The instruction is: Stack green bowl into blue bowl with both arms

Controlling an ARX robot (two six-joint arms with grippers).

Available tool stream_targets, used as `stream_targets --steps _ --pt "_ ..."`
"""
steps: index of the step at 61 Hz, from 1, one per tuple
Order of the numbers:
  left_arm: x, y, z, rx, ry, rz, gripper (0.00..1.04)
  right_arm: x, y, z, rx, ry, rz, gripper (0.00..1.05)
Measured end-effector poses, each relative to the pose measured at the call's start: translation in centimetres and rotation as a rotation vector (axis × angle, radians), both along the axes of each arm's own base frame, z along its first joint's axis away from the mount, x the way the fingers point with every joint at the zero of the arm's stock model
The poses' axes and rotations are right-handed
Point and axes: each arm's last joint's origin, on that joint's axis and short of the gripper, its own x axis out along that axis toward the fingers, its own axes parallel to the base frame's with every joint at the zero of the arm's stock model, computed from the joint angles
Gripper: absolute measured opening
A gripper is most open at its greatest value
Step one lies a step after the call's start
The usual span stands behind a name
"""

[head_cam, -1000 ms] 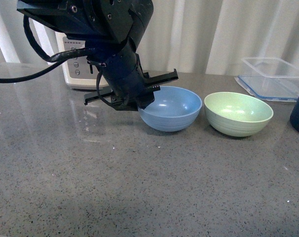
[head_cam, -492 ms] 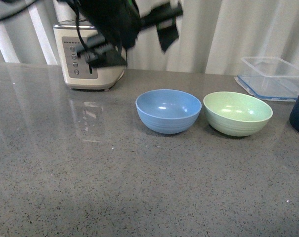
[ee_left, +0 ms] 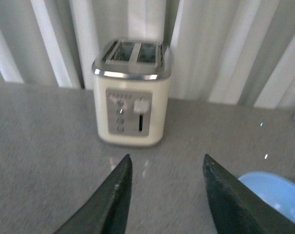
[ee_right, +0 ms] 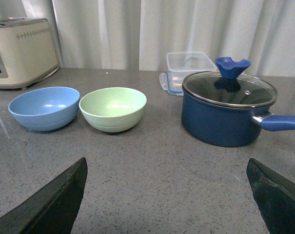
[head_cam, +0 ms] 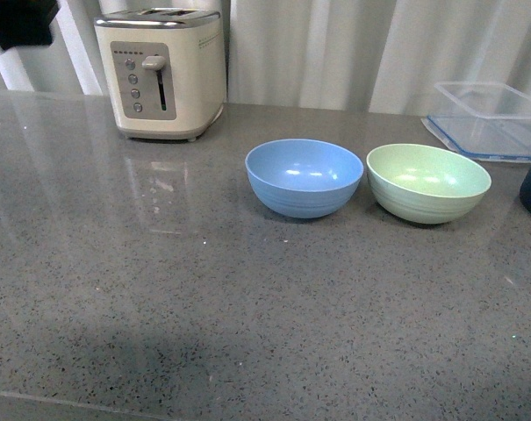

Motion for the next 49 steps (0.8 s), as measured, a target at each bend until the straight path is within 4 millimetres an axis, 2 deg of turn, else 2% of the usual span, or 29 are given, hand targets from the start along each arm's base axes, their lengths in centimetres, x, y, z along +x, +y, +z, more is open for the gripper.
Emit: stream_targets --steps 10,25,49 --pt "-3.7 1.9 -1.9 0.006 -0.027 -0.003 0.04 0.0 0.0 0.0 0.0 0.0 0.0 0.95" --pt "-7.7 3.8 -5.1 0.016 -0.003 -0.001 0.04 0.0 0.0 0.0 0.0 0.0 0.0 0.95" --pt "-11.8 5.7 -7.4 0.015 -0.011 -0.012 0.04 0.0 0.0 0.0 0.0 0.0 0.0 0.95"
